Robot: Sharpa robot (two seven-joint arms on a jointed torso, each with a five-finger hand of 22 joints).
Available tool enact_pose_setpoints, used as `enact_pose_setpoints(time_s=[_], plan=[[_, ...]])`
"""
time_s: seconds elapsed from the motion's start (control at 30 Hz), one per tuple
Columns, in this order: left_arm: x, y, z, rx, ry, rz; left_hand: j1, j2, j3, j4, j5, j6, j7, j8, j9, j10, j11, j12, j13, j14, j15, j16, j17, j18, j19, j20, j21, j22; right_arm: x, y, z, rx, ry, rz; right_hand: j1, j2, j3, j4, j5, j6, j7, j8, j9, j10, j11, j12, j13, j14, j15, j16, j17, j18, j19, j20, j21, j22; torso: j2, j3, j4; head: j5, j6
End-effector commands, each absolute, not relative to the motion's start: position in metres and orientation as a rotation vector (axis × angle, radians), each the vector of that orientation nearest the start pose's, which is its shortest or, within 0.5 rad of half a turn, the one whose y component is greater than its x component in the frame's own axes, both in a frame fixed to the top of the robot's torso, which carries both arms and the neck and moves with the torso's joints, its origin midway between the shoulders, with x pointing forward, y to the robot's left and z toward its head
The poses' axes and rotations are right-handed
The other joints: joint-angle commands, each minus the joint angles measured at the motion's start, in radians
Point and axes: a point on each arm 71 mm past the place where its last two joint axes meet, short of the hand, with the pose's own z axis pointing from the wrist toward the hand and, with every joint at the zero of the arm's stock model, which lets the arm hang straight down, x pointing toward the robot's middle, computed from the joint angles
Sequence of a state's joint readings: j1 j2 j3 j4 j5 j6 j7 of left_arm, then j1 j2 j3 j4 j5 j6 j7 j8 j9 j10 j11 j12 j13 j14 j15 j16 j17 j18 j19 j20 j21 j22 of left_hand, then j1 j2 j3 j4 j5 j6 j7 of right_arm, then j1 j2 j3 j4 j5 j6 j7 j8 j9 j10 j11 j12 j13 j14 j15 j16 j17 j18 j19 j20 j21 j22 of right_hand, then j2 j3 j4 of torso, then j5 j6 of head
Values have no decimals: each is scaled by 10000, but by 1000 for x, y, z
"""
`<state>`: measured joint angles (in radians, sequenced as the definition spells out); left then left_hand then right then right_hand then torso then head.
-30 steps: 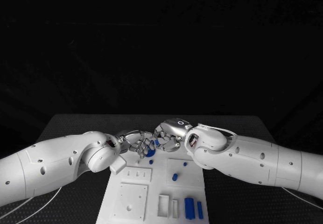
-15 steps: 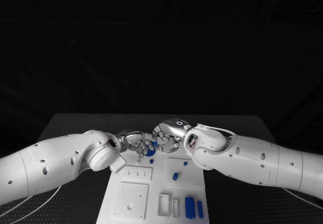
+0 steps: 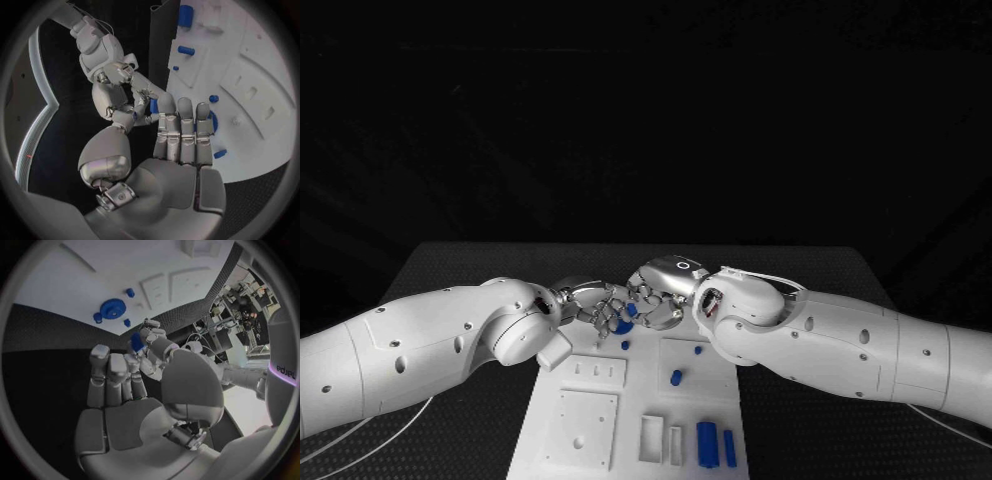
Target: Assemble the parts on the task board
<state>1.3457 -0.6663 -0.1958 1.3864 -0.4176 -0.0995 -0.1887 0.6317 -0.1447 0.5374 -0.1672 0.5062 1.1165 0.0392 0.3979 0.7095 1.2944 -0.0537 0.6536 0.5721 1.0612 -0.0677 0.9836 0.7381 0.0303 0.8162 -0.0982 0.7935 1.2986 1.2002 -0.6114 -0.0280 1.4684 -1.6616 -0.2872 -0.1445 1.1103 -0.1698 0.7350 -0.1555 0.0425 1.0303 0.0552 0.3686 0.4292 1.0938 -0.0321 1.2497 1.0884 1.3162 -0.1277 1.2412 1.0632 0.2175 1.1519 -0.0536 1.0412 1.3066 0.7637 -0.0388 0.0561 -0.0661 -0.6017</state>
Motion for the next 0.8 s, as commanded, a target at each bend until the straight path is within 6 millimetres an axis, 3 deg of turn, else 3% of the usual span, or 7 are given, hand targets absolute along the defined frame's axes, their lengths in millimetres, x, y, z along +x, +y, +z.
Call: enact_pose_setpoints(time_s=[0.03, 0.33, 0.4, 0.63, 0.8], plan=[[507, 156, -201, -6928, 21508, -10417, 165, 11, 60, 4, -43, -50, 54, -71, 13, -92, 9, -55, -17, -82, 3, 11, -19, -93, -89, -673, 33, -13, 482, -91, -179, -4383, 15832, 6872, 47, 63, 83, -4, 64, 397, 233, 159, 82, 55, 16, 28, 10, 1, -55, -6, 10, 443, 65, -11, 56, -8, -3, -9, 5, -4, -4], [506, 152, -202, -6851, 21762, -10345, 720, 118, 99, -145, -249, -18, 55, -121, 68, -73, 13, -49, -59, -79, 13, 56, -95, -94, -114, -655, 74, -29, 481, -89, -178, -4413, 15835, 6919, 48, 55, 101, -1, 64, 396, 234, 160, 83, 54, 16, 26, 11, 1, -55, -6, 9, 443, 65, -11, 56, -8, -2, -9, 10, -11, -8], [505, 151, -203, -6815, 21809, -10361, 1060, 162, 84, -217, -794, -16, 59, -160, 94, -78, 19, -56, -87, -95, 22, 70, -140, -97, -129, -648, 89, -46, 481, -89, -178, -4422, 15844, 6924, 46, 53, 105, 1, 64, 396, 235, 159, 83, 56, 16, 27, 13, 1, -55, -7, 9, 443, 66, -10, 56, -9, -1, -9, 8, -4, -18], [506, 151, -204, -6800, 21892, -10156, 1466, 56, 62, -171, -1237, -4, 69, -229, 126, -78, 29, -74, -136, -105, 31, 93, -215, -103, -137, -636, 94, -101, 480, -87, -178, -4429, 15798, 6980, 45, 51, 116, 5, 64, 396, 235, 160, 83, 66, 17, 33, 25, 1, -54, -7, 9, 443, 67, -10, 56, -9, 0, 1, 1, -1, -34], [506, 152, -204, -6791, 21921, -10099, 1527, -50, -4, 80, -1799, 22, 66, -289, 151, -68, 27, -83, -175, -113, 33, 116, -279, -103, -146, -634, 87, -161, 480, -86, -178, -4471, 15868, 6966, 52, 45, 138, 5, 64, 398, 234, 162, 85, 90, 16, 48, 50, 3, -56, -6, 10, 443, 70, -11, 57, -10, 1, 3, -4, -3, -32]])
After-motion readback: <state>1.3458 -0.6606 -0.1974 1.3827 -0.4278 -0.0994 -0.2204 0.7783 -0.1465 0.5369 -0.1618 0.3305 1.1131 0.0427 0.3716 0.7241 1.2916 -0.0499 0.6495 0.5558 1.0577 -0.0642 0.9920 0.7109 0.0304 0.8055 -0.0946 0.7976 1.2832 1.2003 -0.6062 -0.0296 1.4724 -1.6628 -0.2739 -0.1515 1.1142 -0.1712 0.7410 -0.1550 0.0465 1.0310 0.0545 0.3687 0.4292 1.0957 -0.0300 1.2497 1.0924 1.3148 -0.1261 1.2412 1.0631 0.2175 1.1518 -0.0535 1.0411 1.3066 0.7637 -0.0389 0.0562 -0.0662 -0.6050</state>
